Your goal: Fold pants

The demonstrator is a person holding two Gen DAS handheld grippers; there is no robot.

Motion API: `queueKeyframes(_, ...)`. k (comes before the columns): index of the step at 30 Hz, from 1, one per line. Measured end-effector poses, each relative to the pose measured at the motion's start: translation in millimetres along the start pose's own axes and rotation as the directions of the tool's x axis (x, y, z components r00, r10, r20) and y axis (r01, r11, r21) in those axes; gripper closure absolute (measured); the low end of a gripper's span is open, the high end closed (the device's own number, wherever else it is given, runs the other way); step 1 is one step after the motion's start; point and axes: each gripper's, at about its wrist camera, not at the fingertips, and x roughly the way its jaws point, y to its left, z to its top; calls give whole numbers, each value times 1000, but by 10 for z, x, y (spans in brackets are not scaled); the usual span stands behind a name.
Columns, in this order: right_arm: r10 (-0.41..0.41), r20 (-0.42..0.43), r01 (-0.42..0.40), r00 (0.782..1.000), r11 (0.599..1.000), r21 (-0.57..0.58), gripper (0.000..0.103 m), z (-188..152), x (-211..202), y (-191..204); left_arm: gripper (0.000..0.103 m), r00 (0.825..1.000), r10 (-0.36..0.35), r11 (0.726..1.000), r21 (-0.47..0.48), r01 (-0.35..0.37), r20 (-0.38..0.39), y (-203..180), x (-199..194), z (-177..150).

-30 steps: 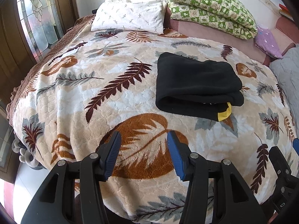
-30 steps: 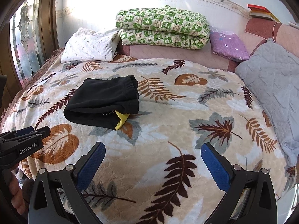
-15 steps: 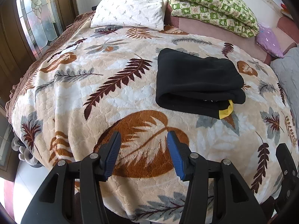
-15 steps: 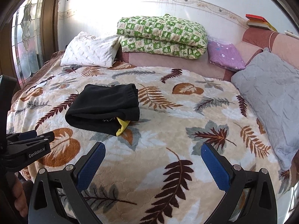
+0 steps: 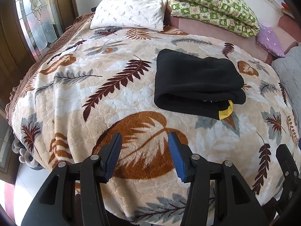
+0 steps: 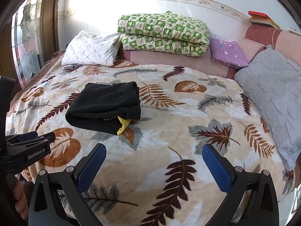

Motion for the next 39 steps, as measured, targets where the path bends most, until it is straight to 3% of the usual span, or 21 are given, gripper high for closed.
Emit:
queueKeyframes(6, 59, -31, -58, 998, 997, 51, 0, -10, 39, -51, 53, 1000, -2, 1000, 0, 2, 19, -11, -28, 16)
queueKeyframes(39, 52, -58, -49, 997, 998, 43, 0, -5, 107, -43, 53, 1000, -12, 1000, 12, 12, 28, -59, -50, 42)
